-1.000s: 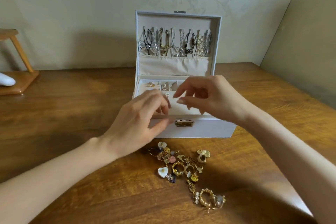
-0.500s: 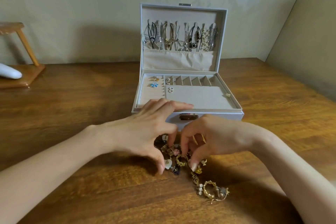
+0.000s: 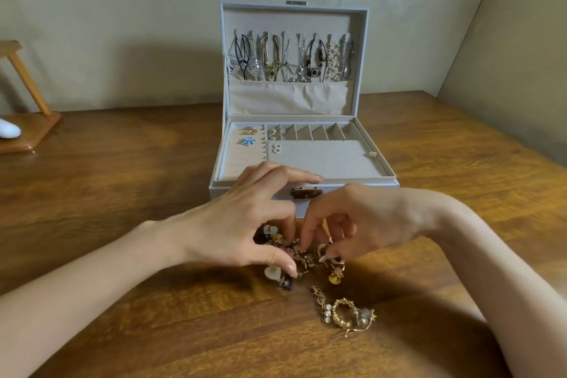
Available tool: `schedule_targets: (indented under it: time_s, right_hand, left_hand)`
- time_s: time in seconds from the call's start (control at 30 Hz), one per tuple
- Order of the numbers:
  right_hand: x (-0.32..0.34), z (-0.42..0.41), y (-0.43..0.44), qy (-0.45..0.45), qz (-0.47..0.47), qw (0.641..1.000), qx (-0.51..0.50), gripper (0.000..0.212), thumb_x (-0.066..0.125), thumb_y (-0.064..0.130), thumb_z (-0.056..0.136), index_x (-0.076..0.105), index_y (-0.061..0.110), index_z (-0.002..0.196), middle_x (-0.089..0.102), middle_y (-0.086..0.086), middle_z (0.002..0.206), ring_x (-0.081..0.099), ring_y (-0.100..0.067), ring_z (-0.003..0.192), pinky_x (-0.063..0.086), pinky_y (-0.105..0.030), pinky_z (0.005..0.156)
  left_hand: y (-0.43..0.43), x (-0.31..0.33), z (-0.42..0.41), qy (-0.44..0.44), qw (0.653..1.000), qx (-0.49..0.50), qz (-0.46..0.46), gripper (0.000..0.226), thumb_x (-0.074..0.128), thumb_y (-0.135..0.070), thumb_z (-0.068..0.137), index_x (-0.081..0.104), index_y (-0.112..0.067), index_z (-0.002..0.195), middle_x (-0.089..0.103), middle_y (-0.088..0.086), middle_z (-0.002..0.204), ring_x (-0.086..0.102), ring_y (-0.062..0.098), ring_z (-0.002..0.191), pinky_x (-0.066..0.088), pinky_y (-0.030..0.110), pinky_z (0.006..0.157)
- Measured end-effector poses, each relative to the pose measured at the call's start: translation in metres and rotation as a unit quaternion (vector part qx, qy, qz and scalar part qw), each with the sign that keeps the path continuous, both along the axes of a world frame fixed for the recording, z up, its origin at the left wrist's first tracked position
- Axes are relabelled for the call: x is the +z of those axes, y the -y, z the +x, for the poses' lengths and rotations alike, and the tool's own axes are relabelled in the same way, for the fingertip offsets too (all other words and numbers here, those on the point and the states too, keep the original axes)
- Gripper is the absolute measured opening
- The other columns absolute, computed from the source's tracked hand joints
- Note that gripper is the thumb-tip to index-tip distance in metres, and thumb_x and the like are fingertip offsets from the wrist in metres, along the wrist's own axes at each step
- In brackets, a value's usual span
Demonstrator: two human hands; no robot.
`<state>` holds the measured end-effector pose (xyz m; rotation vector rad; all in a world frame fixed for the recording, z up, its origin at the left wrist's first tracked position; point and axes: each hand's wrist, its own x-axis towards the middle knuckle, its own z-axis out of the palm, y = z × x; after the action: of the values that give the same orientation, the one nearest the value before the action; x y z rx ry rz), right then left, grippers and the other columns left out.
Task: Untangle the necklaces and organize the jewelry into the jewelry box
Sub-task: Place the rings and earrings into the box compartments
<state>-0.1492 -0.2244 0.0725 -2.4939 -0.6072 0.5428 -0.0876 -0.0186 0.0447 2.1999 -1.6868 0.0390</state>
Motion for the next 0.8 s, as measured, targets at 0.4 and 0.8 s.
schedule_targets:
  time_s: [0.4, 0.8]
  right_hand:
    - [0.014, -0.002, 0.032, 0.017, 0.213, 0.975, -0.054, 0.015, 0.072, 0.008, 0.075, 0.071, 0.007, 0.09, 0.069, -0.01, 0.087, 0.067, -0.027, 0.074, 0.056, -0.03, 0.066]
    - [0.006, 0.011, 0.04, 0.04, 0.339, 0.932, -0.118, 0.01, 0.07, 0.006, 0.07, 0.067, 0.003, 0.079, 0.065, -0.013, 0.067, 0.065, -0.021, 0.058, 0.055, -0.027, 0.058]
  left_hand:
    - [0.006, -0.013, 0.005, 0.058, 0.985, 0.075, -0.144, 0.014, 0.056, -0.028, 0.085, 0.064, -0.018, 0.091, 0.056, -0.009, 0.116, 0.044, 0.009, 0.113, 0.036, 0.031, 0.099]
    - [0.037, -0.027, -0.017, 0.1, 0.993, -0.05, -0.022, 0.012, 0.056, -0.034, 0.088, 0.061, -0.023, 0.09, 0.057, -0.009, 0.086, 0.045, 0.009, 0.084, 0.034, 0.019, 0.074]
